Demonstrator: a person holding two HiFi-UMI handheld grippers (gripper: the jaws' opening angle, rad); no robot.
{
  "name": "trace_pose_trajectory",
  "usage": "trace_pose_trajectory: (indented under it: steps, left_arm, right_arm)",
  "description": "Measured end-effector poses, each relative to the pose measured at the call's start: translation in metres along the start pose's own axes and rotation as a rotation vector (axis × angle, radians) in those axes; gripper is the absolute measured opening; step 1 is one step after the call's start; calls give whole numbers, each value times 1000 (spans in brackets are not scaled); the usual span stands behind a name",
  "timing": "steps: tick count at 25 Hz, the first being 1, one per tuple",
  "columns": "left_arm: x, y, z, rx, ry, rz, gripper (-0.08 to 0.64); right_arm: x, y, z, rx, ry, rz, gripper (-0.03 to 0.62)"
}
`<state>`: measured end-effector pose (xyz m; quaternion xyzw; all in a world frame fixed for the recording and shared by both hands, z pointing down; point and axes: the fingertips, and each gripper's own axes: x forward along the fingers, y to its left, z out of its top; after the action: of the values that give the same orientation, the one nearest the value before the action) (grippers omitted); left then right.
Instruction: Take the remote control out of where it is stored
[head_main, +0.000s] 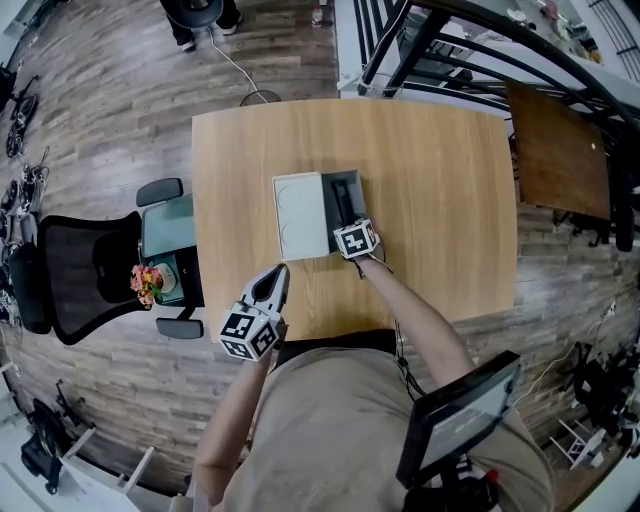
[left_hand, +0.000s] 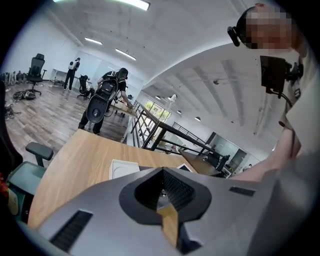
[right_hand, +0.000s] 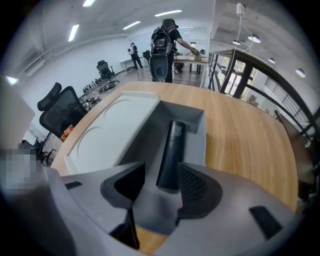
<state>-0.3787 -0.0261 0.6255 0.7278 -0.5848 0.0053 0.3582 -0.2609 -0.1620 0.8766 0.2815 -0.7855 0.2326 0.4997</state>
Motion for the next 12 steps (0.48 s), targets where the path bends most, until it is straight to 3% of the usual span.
trace_pose_trajectory:
  steps: [7,12]
  left_arm:
    - [-2,7,-9,10,32,-40,-6]
    - [-9,11,-16,4,35,-48,-6]
  right_arm:
    - [26,-6,-6,95,111,-80,186]
    - [46,-14,-10,87,148,-143,186]
